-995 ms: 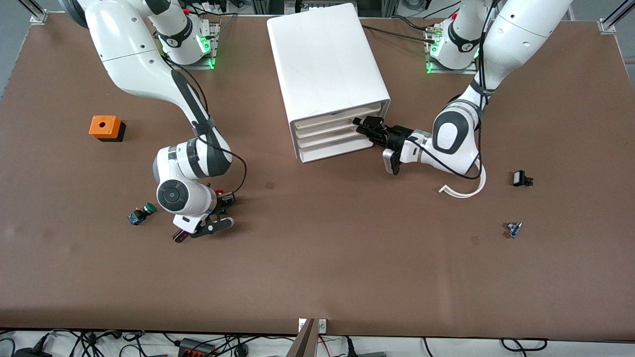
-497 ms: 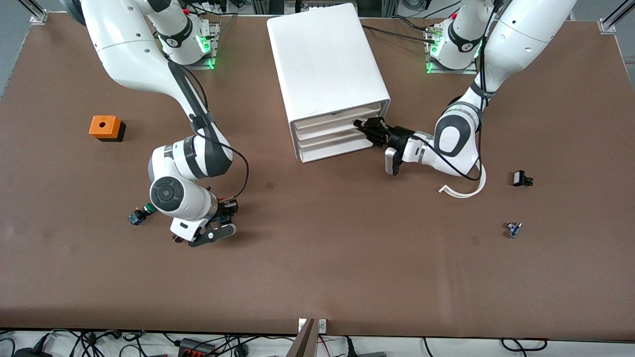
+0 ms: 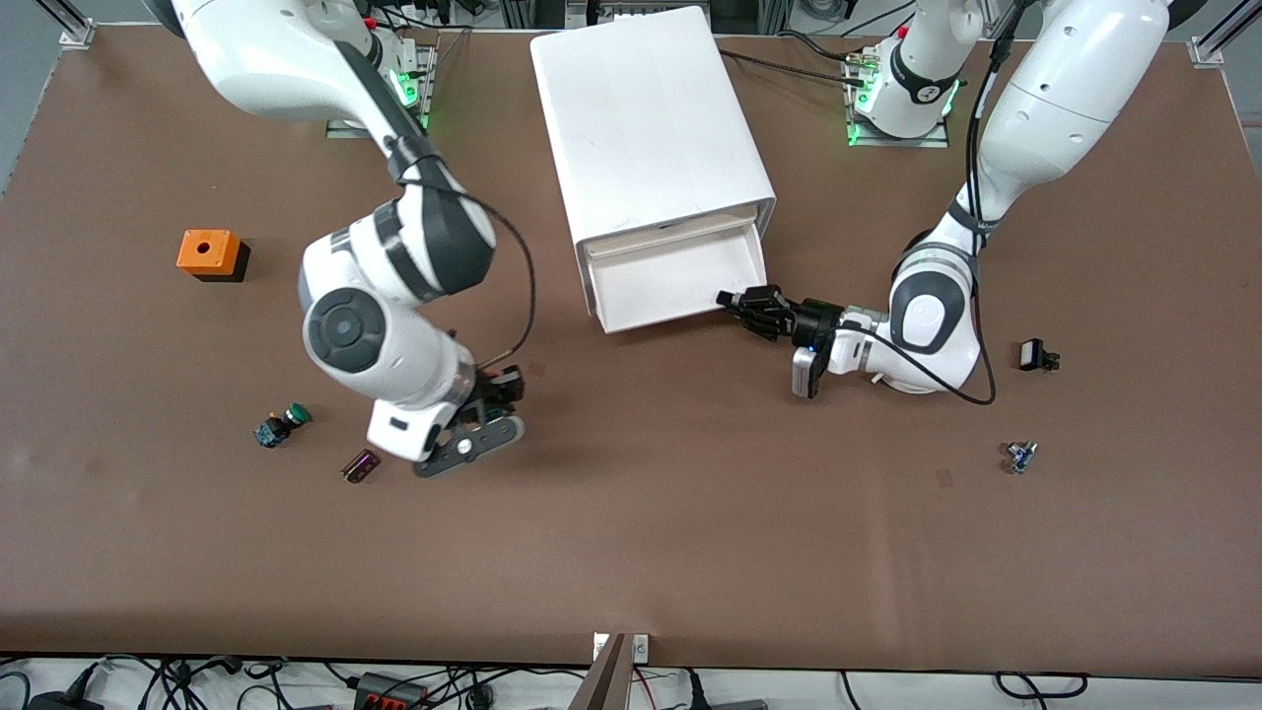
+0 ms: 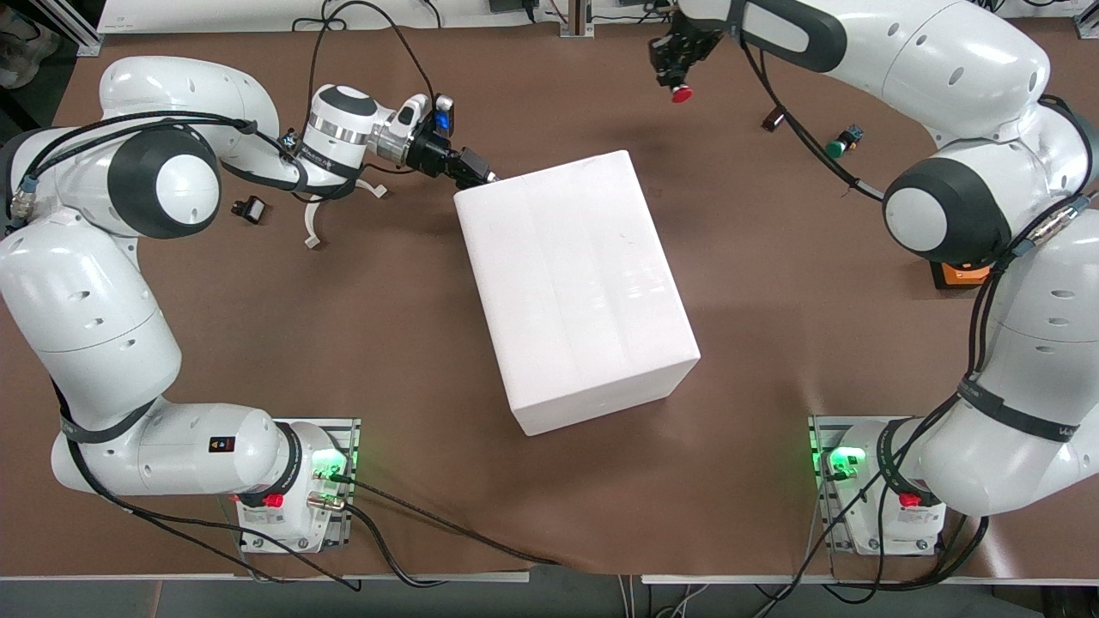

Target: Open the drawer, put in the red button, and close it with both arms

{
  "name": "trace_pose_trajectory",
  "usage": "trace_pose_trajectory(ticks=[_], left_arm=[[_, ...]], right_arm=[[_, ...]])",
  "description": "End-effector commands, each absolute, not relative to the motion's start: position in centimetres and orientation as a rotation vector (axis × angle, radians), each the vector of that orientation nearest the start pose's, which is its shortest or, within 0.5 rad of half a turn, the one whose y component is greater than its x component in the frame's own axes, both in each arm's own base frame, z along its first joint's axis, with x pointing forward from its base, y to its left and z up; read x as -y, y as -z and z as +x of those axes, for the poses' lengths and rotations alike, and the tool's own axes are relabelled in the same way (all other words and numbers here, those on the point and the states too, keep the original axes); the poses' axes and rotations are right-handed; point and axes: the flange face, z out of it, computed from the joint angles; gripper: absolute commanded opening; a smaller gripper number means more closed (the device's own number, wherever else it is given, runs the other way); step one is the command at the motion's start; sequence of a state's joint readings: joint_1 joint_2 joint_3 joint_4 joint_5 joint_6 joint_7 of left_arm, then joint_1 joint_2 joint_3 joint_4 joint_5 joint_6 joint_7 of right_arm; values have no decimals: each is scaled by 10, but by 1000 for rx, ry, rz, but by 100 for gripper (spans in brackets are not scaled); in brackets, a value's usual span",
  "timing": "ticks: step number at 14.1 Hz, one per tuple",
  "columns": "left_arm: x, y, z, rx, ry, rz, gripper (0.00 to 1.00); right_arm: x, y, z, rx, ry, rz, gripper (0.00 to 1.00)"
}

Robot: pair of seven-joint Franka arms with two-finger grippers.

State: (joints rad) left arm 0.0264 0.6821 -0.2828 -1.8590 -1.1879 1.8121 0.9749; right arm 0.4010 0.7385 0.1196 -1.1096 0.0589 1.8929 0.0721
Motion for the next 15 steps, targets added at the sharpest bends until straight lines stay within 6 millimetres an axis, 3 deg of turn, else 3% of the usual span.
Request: trace_pose_trajectory(ticks=[1,2,3,4,6,10,13,15], left_arm=[[196,-168,586,337,190,1858,13],[191,-174,594,354,197,1889,22],[189,-179,599,355,207,1907,76],[188,-184,602,355,202,1917,100],[178,-201,619,323,227,1974,100],[159,-284,638,285,385,2220,100],[136,-343,655,228,480,2457,100],[134,-372,659,178,554,2604,100]], right_arm=[[-411,-417,636,496,27,-2912,0],[-435,-422,622,445,42,-2912,0],[-458,-425,607,419,51,-2911,0],[-479,-424,594,412,67,-2907,0],[-511,-411,572,420,90,-2932,0],[-554,-386,536,446,95,-2966,0],[-562,-363,530,459,55,-2981,0],[-568,-352,523,475,34,-2987,0]])
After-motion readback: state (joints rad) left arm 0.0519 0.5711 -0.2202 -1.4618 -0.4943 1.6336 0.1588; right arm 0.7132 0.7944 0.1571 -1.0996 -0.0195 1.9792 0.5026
